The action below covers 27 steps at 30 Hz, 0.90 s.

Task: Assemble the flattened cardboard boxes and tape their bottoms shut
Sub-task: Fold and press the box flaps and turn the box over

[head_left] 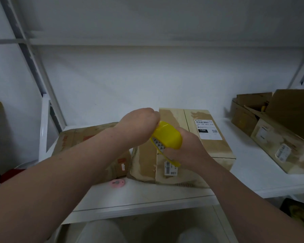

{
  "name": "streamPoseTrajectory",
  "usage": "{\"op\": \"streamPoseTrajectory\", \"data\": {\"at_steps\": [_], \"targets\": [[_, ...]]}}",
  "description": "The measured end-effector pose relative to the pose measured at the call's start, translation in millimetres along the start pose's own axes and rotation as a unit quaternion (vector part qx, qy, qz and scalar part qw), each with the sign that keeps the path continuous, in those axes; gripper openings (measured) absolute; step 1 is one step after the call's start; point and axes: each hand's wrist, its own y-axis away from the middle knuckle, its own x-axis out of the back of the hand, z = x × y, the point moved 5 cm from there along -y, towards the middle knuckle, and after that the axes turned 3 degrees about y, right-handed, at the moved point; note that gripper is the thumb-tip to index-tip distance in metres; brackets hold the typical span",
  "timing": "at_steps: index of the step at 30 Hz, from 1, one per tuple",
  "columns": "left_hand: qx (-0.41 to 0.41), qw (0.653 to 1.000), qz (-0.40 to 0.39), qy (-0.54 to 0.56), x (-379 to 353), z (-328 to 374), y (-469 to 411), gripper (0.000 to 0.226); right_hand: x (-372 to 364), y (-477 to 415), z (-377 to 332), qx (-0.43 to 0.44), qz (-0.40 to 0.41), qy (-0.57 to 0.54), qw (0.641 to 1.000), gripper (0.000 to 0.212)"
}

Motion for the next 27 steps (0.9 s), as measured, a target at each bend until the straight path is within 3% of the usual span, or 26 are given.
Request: {"op": "streamPoseTrajectory", "data": {"at_steps": [7,13,20,27], "targets": [[-0.005,0.998,0.000,0.068,-8.0,2.6,9.1,0.026,0.2,1.2,3.7,0.021,0.005,-0.022,1.000,0.028],[0.010,0.982,0.055,0.179,-18.1,-3.5,8.6,0.014,1.3,0.6,7.2,0.032,0.004,-0.043,0.999,0.029],[-0.005,0.916,0.121,0.383,-21.9,-13.2,6.7,0.018,5.5,-0.9,11.1,0.015,-0.031,-0.120,0.992,0.037],[-0.017,0.851,0.041,0.523,-22.0,-21.8,2.5,0.021,4.7,-5.2,17.4,0.024,-0.054,-0.147,0.987,0.052]]}}
